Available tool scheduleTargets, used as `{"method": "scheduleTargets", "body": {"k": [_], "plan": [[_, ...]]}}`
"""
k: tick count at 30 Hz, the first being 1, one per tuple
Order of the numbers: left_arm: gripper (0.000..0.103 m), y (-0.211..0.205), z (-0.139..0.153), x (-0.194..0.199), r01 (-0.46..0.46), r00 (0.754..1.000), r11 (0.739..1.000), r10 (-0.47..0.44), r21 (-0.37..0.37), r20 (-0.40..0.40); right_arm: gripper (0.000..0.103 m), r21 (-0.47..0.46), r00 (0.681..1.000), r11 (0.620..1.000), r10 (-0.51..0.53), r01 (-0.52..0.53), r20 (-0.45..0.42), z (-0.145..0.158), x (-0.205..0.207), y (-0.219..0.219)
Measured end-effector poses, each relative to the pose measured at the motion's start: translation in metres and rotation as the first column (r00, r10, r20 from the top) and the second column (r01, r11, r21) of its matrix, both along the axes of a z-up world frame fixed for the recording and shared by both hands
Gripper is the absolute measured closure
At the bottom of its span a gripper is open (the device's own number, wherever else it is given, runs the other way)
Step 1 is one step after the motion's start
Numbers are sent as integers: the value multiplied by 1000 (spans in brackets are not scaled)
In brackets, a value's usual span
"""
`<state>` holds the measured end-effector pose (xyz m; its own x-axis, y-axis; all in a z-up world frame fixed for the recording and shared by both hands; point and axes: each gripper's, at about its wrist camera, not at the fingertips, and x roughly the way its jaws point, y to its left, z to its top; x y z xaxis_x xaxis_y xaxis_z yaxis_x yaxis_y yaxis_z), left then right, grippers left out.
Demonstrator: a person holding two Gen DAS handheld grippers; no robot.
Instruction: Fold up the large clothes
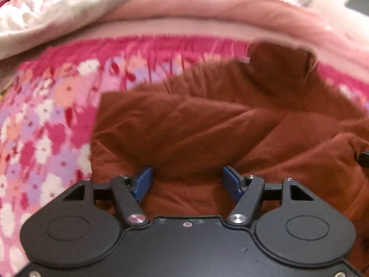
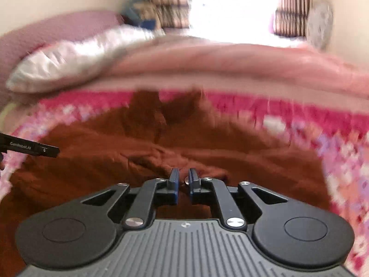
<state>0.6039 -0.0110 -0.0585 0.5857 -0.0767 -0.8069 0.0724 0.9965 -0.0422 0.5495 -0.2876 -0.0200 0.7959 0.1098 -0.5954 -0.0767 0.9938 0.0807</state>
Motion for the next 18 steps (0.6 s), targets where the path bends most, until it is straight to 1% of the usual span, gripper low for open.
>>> {"method": "scheduleTargets", "body": {"k": [1,2,3,4,6,7,9,10,12,13,15,17,18], "plan": [[33,-2,-4,-1,-3,1000,1000,3,9,26,97,5,999,1000,-16,16,-49,-13,9,0],[32,-4,-6,-2,-3,999,1000,2,18,42,98,8,998,1000,-18,19,-59,-22,13,0],[32,-5,-6,-2,-4,999,1000,3,26,45,99,16,999,999,-27,28,-35,-28,10,-1],[32,-5,-5,0,-12,999,1000,11,22,35,99,33,999,999,-37,38,-29,-30,8,-2],[34,0,4,0,-20,1000,1000,20,-5,5,99,10,999,999,-31,32,-38,-26,7,1],[34,5,11,-4,-16,1000,1000,16,-24,1,99,16,999,999,-27,27,-41,-21,6,0],[34,16,28,-24,19,999,998,-16,-66,40,98,74,999,997,-28,30,-25,-8,-11,-11],[34,22,36,-36,39,997,997,-34,-64,70,98,87,1000,996,-19,20,-3,-1,-22,-17],[34,30,41,-58,50,993,999,-49,-10,105,98,75,999,997,-34,32,29,8,-50,-32],[34,34,39,-68,53,993,998,-56,29,103,98,65,998,997,-46,44,30,9,-62,-41],[33,40,29,-78,52,995,996,-58,76,82,98,47,996,995,-93,92,17,6,-79,-60],[33,43,10,-77,45,998,992,-50,117,46,97,12,989,989,-144,144,-25,-6,-88,-78],[31,44,1,-75,39,999,991,-43,126,30,97,3,984,985,-170,170,-45,-13,-90,-85]]}}
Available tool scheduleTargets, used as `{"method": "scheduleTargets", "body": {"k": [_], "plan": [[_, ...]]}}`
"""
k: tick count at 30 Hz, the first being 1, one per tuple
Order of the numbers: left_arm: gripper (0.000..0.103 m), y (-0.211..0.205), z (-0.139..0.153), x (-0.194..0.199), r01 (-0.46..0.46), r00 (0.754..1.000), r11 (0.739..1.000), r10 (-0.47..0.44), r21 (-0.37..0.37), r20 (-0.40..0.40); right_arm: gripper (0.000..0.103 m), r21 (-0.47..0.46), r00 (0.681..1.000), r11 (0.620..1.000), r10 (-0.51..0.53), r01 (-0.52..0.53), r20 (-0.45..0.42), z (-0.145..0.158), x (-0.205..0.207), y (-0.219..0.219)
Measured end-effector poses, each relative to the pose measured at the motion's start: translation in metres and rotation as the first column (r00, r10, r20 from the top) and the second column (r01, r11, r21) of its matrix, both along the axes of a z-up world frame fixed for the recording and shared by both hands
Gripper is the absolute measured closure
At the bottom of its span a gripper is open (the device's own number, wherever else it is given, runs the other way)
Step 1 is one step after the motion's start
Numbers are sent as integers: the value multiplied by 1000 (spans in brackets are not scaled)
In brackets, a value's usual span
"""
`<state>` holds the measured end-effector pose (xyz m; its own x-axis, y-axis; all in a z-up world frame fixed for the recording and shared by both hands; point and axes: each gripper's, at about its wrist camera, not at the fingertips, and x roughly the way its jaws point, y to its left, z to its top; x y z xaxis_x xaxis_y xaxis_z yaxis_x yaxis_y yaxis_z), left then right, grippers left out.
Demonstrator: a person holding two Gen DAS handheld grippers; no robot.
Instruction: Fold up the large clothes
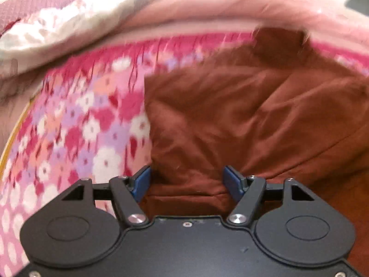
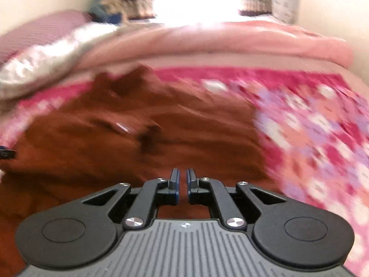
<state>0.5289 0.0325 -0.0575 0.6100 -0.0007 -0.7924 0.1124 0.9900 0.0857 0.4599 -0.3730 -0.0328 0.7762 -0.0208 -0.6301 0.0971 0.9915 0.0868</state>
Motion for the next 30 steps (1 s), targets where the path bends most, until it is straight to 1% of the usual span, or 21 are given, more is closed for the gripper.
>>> {"method": "scheduleTargets", "body": {"k": [1,2,3,5,7,9,10,11,12,13,15,17,19,21,23,25,28,30], "plan": [[30,-2,-9,1,3,1000,1000,-3,18,19,97,0,999,1000,-13,13,-29,-9,1,-5],[26,-5,-14,0,3,999,999,-4,34,44,98,7,998,1000,-14,14,-61,-19,3,-9],[25,-6,-17,1,-12,998,999,10,33,60,102,17,997,1000,-12,14,-72,-29,5,-10],[24,-10,-17,2,-37,997,999,34,37,71,103,48,1000,999,-24,25,-19,-39,1,-16],[24,-10,-16,4,-46,997,998,44,30,61,103,80,999,996,-37,38,-19,-38,2,-18],[26,-4,-7,-2,-46,998,999,45,21,48,103,86,1000,996,-25,27,-16,-37,1,-19],[26,0,2,-10,-48,998,999,48,2,43,103,99,1000,995,-18,20,-18,-34,-2,-21],[26,6,9,-19,-47,998,999,48,-20,40,101,119,1000,993,-21,22,-11,-28,-11,-25],[26,14,16,-30,-41,998,998,43,-53,37,89,138,1000,990,-19,17,13,-22,-23,-28],[26,19,23,-46,-30,999,996,33,-83,32,82,146,999,989,-9,2,47,-14,-38,-29],[26,29,30,-72,-16,1000,994,19,-113,20,79,139,996,990,10,-22,86,0,-67,-30],[26,37,33,-101,-36,999,994,38,-104,23,77,105,993,994,33,-44,111,9,-96,-28],[26,44,35,-130,-36,998,994,41,-104,41,66,69,992,996,50,-59,119,12,-126,-24],[26,51,33,-157,-42,998,993,48,-109,49,60,38,990,997,58,-63,128,13,-152,-21],[26,58,27,-182,-54,997,993,58,-102,44,56,6,989,998,59,-61,136,12,-177,-18],[26,63,18,-201,-64,997,994,67,-91,30,45,2,989,999,48,-49,139,6,-201,-18],[26,75,2,-226,-82,997,990,82,-114,-3,44,8,991,999,38,-39,126,-8,-228,-19],[26,82,-6,-240,-79,997,986,77,-149,-19,44,11,993,1000,26,-27,118,-18,-243,-20]]}}
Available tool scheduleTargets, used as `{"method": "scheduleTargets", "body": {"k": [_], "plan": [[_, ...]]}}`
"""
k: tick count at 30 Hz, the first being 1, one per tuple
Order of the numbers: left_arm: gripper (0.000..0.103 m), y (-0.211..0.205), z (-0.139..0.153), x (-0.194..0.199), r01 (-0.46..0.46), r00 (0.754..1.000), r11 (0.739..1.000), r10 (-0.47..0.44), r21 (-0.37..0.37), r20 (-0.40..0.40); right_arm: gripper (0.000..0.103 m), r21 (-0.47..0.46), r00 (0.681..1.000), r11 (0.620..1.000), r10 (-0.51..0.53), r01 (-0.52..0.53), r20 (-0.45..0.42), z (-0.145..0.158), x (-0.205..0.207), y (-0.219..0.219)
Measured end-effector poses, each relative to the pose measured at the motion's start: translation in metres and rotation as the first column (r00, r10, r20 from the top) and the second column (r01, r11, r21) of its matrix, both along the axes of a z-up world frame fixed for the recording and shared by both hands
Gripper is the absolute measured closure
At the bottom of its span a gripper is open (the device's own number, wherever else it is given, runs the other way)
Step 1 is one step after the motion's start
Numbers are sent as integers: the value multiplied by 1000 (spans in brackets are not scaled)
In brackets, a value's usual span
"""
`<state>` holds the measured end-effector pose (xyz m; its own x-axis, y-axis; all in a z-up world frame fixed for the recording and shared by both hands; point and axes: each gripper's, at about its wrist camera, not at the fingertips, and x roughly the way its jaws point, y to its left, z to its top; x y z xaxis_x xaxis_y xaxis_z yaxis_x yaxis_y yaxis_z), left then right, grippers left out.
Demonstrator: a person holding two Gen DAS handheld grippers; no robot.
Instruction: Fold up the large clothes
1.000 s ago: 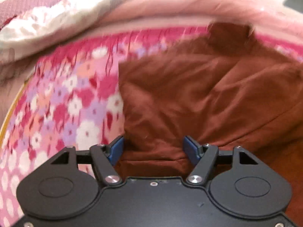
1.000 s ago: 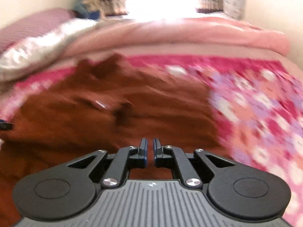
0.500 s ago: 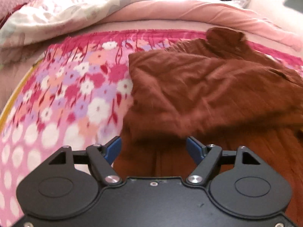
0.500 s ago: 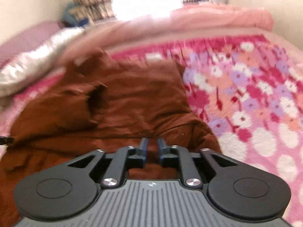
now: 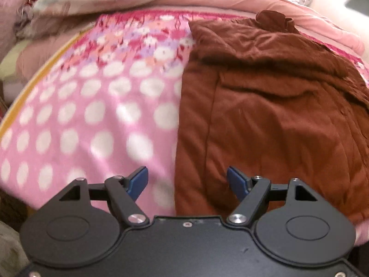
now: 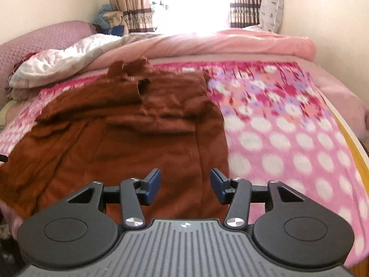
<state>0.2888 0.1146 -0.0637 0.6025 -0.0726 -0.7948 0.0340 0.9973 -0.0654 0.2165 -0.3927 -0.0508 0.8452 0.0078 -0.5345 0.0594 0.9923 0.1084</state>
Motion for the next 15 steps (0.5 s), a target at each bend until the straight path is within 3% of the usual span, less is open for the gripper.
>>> {"method": "scheduleTargets", "body": {"k": [6,10,15], "plan": [[27,12,-10,-23,15,999,990,-19,-142,-28,44,55,999,997,-53,54,-10,-25,-33,-16],[29,14,-13,-27,40,997,960,-58,-278,-56,44,122,999,991,-54,52,11,-33,-47,-26],[28,15,-16,-31,27,998,955,-42,-295,-45,44,197,997,978,-70,66,15,-44,-49,-40]]}}
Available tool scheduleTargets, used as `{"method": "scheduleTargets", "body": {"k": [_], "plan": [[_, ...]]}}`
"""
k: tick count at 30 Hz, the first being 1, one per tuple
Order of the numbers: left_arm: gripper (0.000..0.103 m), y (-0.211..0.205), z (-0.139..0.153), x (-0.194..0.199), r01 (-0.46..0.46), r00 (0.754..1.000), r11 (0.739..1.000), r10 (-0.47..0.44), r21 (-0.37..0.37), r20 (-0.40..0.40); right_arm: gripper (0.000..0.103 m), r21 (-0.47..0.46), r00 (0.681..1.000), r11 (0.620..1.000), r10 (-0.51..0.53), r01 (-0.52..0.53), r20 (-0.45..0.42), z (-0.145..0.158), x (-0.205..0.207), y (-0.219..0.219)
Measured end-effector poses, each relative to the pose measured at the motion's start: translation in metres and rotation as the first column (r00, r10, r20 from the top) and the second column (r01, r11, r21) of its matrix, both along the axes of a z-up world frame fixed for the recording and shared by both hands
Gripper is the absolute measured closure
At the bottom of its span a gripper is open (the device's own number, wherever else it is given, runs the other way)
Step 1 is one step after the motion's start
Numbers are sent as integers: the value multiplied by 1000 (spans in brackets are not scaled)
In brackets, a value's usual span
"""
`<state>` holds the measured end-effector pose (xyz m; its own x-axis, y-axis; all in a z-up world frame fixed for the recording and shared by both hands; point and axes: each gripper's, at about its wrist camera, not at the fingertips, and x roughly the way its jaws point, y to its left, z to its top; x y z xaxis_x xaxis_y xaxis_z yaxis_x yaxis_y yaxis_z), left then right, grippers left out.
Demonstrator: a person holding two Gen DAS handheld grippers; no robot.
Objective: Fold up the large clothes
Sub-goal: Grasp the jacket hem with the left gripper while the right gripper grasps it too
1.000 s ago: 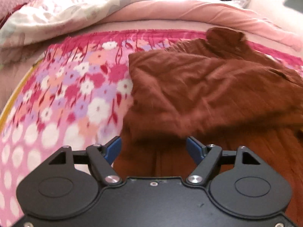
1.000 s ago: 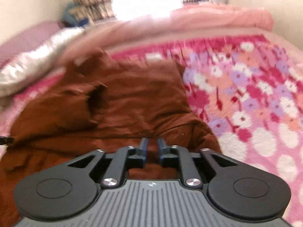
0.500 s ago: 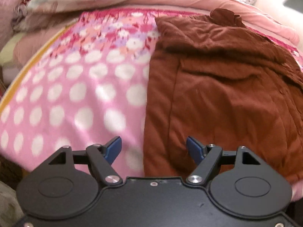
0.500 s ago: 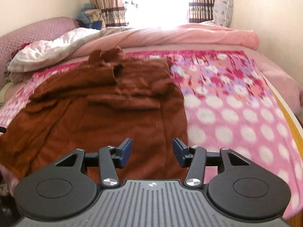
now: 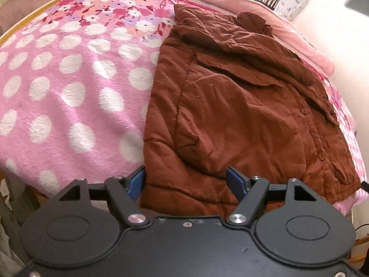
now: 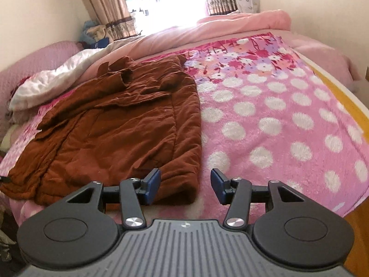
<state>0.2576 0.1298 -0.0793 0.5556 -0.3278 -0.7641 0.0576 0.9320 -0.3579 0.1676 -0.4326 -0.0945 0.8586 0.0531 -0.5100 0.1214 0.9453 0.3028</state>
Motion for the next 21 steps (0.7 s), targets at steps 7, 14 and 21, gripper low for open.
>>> {"method": "scheduleTargets", "body": {"k": [7,14,21], "plan": [[28,3,0,4,9,1000,1000,-9,-17,-12,44,101,1000,995,8,-9,11,-11,1,-11],[37,6,-4,11,-52,998,983,47,-174,-35,67,81,997,994,76,-76,1,-14,17,8],[89,12,-4,15,-71,996,977,57,-201,-76,88,57,996,995,84,-85,10,-5,16,11]]}}
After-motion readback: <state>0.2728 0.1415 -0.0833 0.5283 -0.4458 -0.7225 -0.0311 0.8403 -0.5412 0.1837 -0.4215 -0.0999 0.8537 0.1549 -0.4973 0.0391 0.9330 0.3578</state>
